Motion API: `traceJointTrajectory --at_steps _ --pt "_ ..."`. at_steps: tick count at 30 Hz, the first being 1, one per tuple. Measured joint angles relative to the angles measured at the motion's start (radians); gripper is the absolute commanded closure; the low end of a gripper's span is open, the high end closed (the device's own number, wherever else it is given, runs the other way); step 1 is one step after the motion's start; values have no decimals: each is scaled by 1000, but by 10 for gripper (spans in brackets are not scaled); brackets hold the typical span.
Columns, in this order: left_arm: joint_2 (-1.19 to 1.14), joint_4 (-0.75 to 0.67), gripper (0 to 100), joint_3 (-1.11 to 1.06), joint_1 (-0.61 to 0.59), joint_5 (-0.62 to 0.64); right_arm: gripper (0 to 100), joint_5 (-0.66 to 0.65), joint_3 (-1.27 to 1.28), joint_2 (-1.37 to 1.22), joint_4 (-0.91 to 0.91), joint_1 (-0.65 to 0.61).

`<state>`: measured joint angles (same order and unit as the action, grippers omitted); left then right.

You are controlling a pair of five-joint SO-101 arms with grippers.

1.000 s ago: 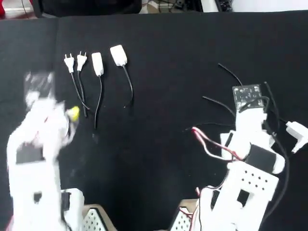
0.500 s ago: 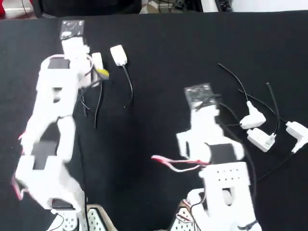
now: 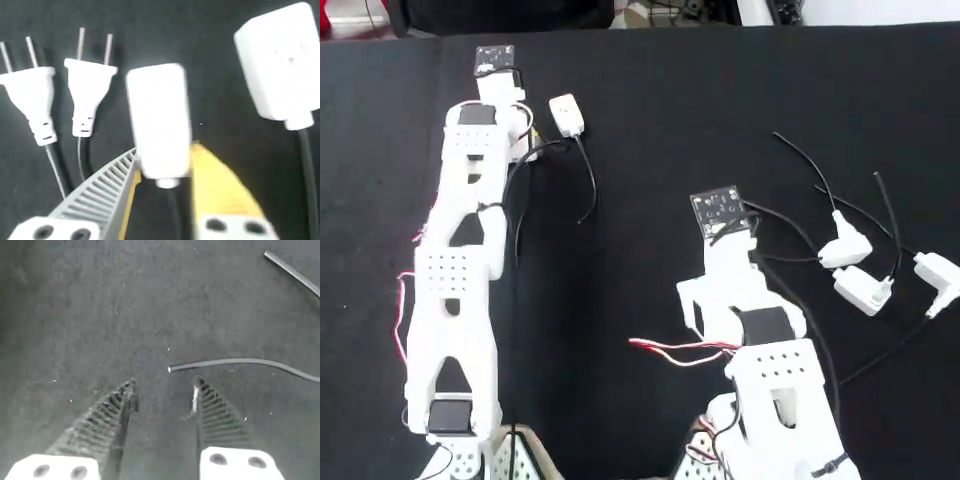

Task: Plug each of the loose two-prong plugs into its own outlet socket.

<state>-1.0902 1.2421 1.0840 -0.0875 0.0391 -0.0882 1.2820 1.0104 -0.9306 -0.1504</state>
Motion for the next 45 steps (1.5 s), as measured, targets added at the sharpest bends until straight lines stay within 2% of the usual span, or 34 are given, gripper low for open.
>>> traceJointTrajectory --at_steps 10,14,21,25,31,35,41,45 --pt "-173 382 973 494 -3 -9 832 0 3 0 0 0" --pt "-173 493 973 520 -3 -71 832 2 3 0 0 0" --pt "-135 511 973 353 29 -126 832 0 25 0 54 54" --pt "-12 511 973 153 101 -183 832 0 25 0 60 55" --pt "285 473 971 -304 140 -264 832 2 25 0 60 55" --pt "535 264 972 -707 164 -301 832 2 41 0 60 55" --pt "1066 -123 972 -1390 201 -325 832 -34 72 0 60 55" --pt "1349 -218 972 -1705 206 -387 832 -40 77 0 60 57"
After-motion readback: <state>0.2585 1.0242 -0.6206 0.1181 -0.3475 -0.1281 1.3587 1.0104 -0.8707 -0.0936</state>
